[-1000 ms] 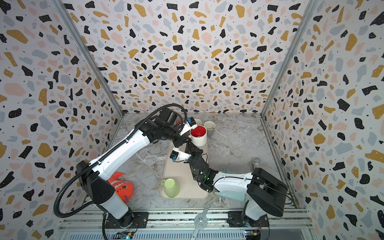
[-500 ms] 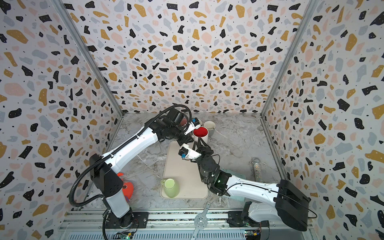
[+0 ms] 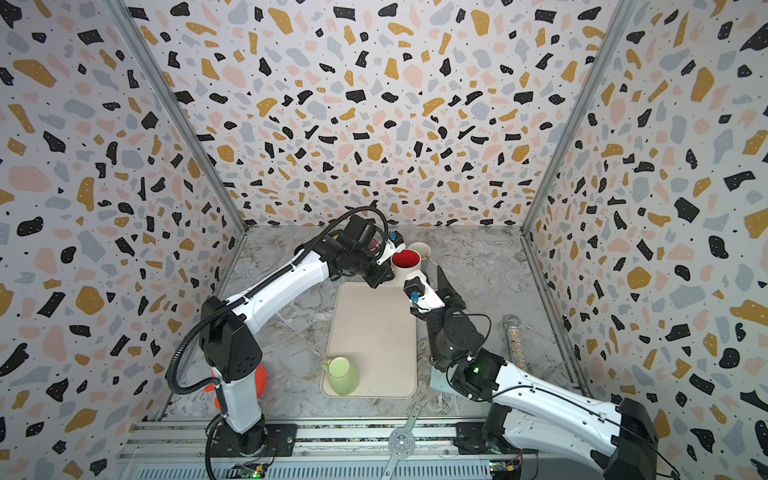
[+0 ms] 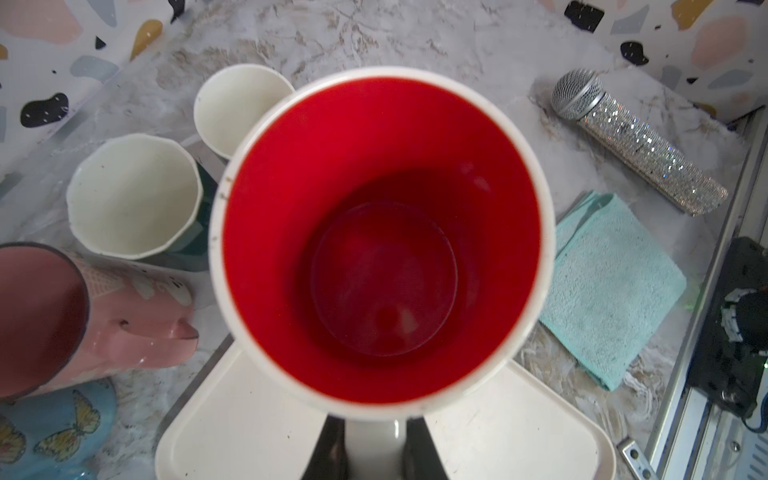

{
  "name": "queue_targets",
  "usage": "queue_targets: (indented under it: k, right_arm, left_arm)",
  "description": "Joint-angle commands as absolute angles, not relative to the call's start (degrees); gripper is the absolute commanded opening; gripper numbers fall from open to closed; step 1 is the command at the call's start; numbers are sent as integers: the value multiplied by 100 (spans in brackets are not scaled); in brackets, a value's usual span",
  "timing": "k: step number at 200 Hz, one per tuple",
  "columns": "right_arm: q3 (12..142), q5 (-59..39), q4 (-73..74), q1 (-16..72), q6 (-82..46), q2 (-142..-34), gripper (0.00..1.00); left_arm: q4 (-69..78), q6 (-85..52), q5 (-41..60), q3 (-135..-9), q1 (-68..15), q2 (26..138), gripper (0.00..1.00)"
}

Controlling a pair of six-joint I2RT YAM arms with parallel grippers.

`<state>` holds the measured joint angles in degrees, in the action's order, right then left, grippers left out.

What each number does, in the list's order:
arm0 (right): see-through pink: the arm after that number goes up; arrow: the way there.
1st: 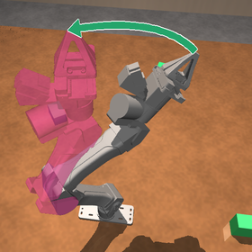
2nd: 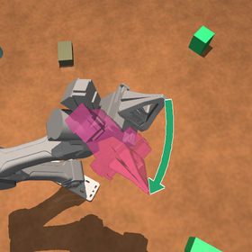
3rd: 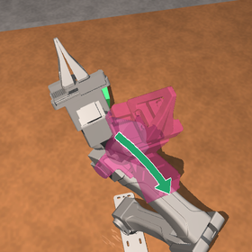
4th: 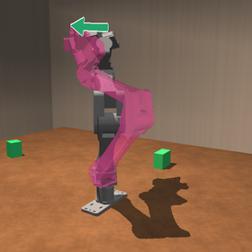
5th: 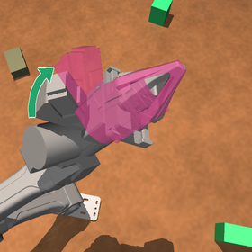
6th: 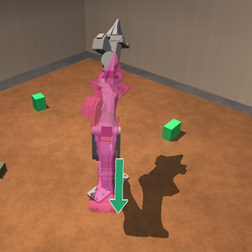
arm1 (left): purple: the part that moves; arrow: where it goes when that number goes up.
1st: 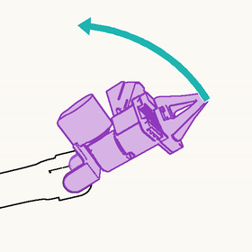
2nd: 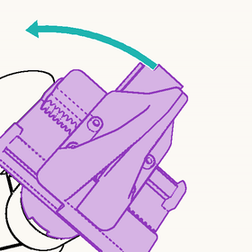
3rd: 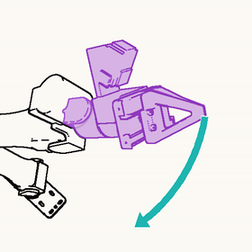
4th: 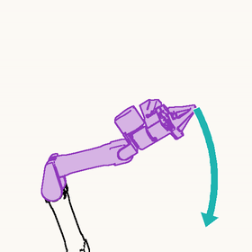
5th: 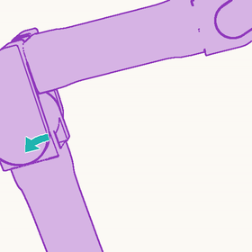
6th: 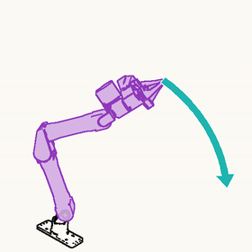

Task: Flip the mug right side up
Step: 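Carry the white mug with the left gripper and lower it beside the grey mug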

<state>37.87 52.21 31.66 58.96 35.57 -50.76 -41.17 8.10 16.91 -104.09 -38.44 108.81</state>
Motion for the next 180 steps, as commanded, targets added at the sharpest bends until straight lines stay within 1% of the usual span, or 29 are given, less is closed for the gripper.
queue_targets:
  k: [1, 41, 105, 130, 180]
  right_arm:
    - [3923, 5149, 2797, 5742, 2801, -4756, 39]
    - [3920, 4944, 2652, 5540, 2357, -4404, 39]
    - [3900, 4870, 2531, 5385, 2081, -4127, 39]
    - [3885, 4860, 2426, 5358, 1934, -4007, 40]
    - [3806, 4859, 2365, 5282, 1796, -3864, 41]
  left_arm:
    - [-2941, 440, 1868, -10439, -3940, 10902, 0]
    - [-2509, 268, 1647, -10430, -4150, 11314, 0]
    - [-1930, 31, 1634, -10616, -4357, 11977, 0]
    - [-1676, 0, 1405, -10641, -4462, 12218, 0]
    - [-1387, -35, 1252, -10833, -4614, 12658, 0]
